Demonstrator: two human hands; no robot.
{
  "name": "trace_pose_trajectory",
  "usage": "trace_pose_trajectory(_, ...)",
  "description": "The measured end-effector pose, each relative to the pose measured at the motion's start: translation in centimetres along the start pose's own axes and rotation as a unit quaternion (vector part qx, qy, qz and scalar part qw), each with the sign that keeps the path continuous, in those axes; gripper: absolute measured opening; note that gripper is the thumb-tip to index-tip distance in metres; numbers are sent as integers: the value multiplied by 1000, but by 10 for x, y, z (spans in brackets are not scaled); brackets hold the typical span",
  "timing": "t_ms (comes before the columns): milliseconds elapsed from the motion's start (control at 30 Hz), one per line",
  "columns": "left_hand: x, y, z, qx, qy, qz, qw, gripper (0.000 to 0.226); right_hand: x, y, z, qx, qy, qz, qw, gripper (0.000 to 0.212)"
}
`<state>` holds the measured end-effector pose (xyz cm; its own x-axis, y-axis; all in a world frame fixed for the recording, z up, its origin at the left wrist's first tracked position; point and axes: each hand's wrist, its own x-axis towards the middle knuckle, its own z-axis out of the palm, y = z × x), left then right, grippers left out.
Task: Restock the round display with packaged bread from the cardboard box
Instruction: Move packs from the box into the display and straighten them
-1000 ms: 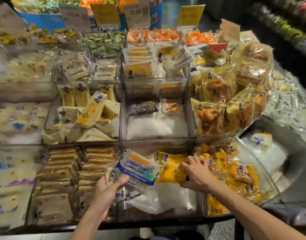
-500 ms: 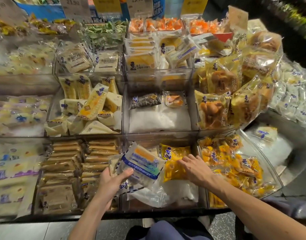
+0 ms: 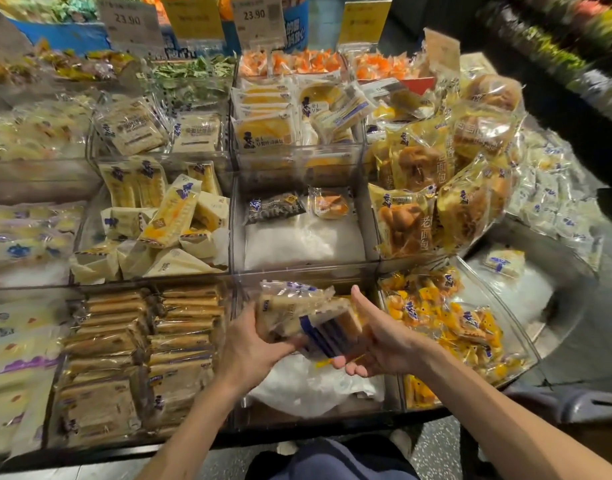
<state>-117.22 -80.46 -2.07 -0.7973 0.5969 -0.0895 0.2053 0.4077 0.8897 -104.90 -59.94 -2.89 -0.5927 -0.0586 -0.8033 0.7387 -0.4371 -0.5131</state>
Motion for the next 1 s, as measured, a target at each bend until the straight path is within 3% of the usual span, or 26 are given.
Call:
trace_pose_trajectory(100,-6,24,3,69,-46,83,993,58,-8,-2,2,72,18,-15,997,56)
trace_pose_trajectory(133,-5,28,3,60,-54,85,993,58,-10,-1,-2,86,24,-32,996,50)
trace_pose_trajectory(267,-2,37,9,-20,-65,24,997,46,-25,6,-24,113,57,-103,987,48)
trace_pose_trajectory(433,3,29,15,-140,-67,-79,985,12,-40,16,-45,142,118,-149,971,49)
trace_pose_trajectory(600,-2,-7,16,-238,-56,-214,946,31,-39,29,-58,143,151,-159,965,49)
trace_pose_trajectory(800,-41,-53,8,-216,21,-350,911,20,-26,38,-63,149,174,-167,959,47)
trace_pose_trajectory(900,-55,-71,21,-275,84,-413,864,20,-20,36,-61,144,163,-155,964,45)
trace_pose_trajectory(1000,-54,-82,43,-407,154,-468,769,37,-15,31,-60,133,142,-150,969,45)
